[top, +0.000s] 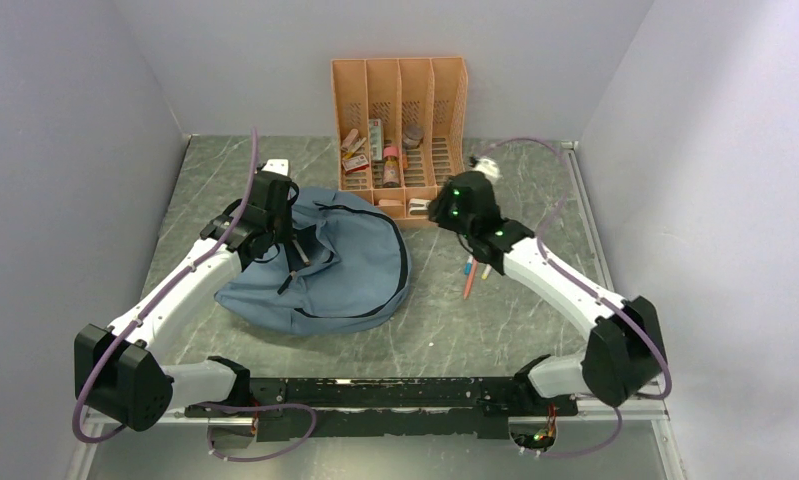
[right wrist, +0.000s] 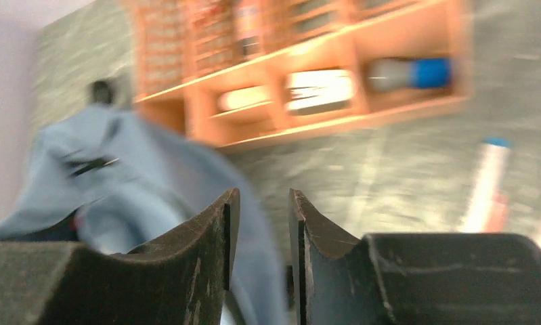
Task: Pack the student bag
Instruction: Pick up the stationery from the center of the board.
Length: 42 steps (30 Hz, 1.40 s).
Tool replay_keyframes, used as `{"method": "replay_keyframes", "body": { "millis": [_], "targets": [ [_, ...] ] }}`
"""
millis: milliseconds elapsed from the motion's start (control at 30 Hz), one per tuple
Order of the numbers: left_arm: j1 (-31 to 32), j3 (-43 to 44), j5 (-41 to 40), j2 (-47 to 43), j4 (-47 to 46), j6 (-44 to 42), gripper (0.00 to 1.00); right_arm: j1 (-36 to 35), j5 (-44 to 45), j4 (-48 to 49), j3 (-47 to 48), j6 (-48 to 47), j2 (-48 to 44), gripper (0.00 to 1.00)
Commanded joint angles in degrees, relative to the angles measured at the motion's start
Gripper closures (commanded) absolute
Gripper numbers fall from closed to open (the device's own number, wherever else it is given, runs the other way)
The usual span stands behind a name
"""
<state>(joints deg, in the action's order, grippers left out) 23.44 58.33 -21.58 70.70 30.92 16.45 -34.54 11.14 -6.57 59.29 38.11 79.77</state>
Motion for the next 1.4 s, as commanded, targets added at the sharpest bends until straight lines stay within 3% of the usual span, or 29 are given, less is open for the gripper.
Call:
{"method": "replay_keyframes", "body": {
  "millis": [0,333,667,1367],
  "targets": [
    [-0.5,1.2,-0.7,-0.9,-3.2,-0.2,0.95,6.3,12.5,-10.6,-5.4,-0.7,-5.4,0.63],
    [-0.5,1.1,-0.8,-1.3,-3.1,-0.1,0.95,22.9,7.7,-14.8,-9.0,-0.9,0.6,0.63],
    [-0.5,1.1,-1.2,-1.4,-3.1,-0.2,0.95,24.4,8.2,-16.3,-5.5,-1.4,11.6,0.63],
    [-0.5,1.1,-1.1,-1.2,-3.1,-0.2,0.95,25.5,3.8,-13.2,-7.4,-1.8,16.6,0.63]
  ]
}}
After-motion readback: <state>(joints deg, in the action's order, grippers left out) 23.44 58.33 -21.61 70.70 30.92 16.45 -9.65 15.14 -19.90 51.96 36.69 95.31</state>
